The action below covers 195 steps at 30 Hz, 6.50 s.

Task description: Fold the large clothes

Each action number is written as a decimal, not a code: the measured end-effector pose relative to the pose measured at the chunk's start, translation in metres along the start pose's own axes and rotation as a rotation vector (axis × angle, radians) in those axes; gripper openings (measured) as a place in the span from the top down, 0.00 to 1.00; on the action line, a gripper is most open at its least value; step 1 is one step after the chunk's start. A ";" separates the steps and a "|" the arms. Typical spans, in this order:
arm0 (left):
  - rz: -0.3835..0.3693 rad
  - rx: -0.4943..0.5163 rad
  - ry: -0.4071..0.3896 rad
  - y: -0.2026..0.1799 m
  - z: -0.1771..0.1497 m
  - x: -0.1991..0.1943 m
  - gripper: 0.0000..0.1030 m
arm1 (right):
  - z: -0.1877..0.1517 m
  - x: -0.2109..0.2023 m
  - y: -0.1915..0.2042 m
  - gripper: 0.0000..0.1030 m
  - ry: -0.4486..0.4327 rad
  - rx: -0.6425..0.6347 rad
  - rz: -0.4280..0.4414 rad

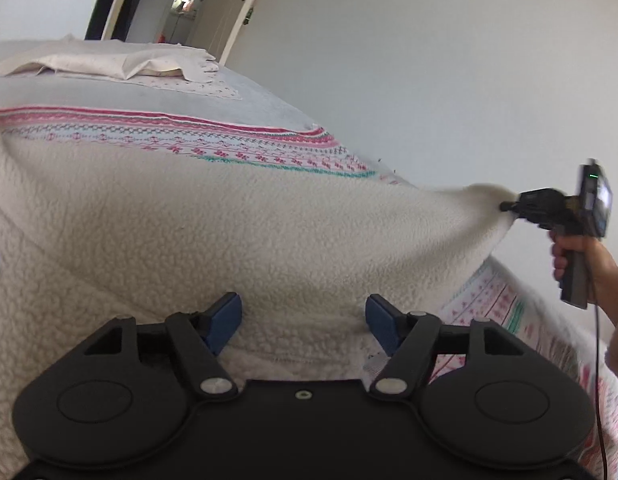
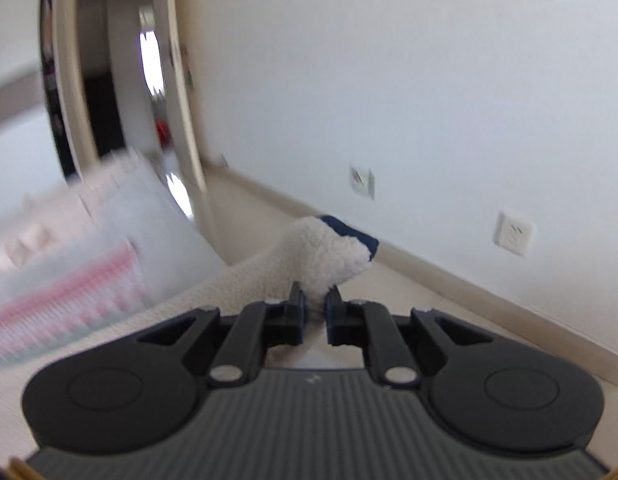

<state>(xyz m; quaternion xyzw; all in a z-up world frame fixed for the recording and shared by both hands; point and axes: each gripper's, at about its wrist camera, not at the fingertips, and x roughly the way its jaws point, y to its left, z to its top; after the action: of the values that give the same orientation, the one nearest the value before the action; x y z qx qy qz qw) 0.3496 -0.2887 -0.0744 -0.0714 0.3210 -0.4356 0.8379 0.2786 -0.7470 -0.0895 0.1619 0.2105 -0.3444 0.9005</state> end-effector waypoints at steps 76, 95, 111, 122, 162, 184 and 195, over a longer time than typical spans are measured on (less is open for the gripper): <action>1.365 0.050 0.011 0.259 -0.037 -0.401 0.00 | -0.190 -0.319 0.322 0.13 0.333 -0.854 0.634; 1.430 -0.172 -0.083 0.373 -0.055 -0.492 0.85 | -0.207 -0.310 0.368 0.11 0.341 -0.877 0.676; 1.122 -0.610 -0.958 0.305 -0.154 -0.603 0.80 | -0.249 -0.344 0.547 0.10 0.429 -0.702 1.051; 1.292 -0.569 -0.840 0.336 -0.105 -0.639 0.87 | -0.269 -0.357 0.604 0.25 0.435 -0.590 1.186; 0.322 -0.287 -0.734 0.104 0.064 -0.334 0.88 | -0.169 -0.205 0.445 0.24 0.563 0.018 1.104; 0.307 -0.181 -0.306 0.097 -0.013 -0.313 0.21 | -0.171 -0.114 0.338 0.20 0.660 0.453 1.081; 0.799 -0.482 -0.447 0.216 -0.055 -0.438 0.61 | -0.168 -0.142 0.388 0.90 0.579 0.023 0.893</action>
<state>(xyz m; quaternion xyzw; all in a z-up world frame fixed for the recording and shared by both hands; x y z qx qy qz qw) 0.2826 0.1919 0.0047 -0.2255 0.2274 0.0306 0.9468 0.4045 -0.3197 -0.1068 0.3339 0.3574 0.1289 0.8627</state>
